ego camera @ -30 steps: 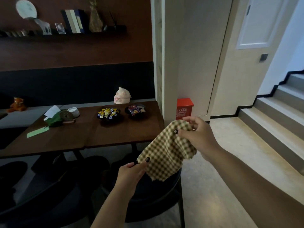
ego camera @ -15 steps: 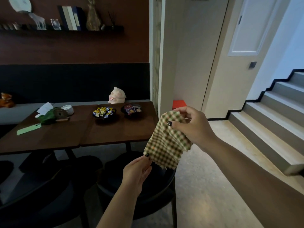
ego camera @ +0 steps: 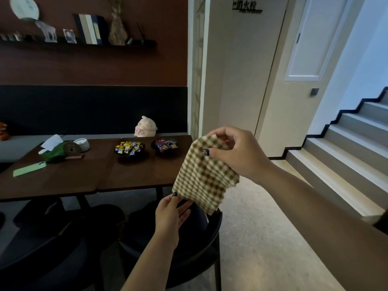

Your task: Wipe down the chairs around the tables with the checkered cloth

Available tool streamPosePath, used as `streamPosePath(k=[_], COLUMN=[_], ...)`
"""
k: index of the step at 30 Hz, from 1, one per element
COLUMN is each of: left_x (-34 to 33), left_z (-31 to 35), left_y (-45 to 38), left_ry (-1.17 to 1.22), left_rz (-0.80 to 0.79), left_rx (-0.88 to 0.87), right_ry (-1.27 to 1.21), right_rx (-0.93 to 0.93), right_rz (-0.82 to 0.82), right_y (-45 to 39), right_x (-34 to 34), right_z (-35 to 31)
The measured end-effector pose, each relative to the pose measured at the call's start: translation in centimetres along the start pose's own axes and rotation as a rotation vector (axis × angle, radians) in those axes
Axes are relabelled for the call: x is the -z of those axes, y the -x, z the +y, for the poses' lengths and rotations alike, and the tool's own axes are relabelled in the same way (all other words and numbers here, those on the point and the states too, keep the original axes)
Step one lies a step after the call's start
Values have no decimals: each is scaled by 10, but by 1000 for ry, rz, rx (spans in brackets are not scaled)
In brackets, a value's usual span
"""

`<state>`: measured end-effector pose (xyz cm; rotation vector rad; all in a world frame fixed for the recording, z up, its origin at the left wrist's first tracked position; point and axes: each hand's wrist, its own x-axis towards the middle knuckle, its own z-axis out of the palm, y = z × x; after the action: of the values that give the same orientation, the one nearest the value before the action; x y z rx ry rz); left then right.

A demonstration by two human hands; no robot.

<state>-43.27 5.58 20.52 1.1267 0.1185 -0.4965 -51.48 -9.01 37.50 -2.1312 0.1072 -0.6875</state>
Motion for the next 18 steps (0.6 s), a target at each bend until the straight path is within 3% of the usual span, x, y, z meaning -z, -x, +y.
streamPosePath(k=[10,18], left_x=[2,12], left_z=[18,46], left_y=[-10,-17], left_ry=[214,-320], left_rz=[-67,-13], left_rx=[-50,-30], right_ry=[96,50], right_rx=[24,-173], right_rz=[61,228], right_y=[-15,-23], right_x=[3,5], right_z=[2,41])
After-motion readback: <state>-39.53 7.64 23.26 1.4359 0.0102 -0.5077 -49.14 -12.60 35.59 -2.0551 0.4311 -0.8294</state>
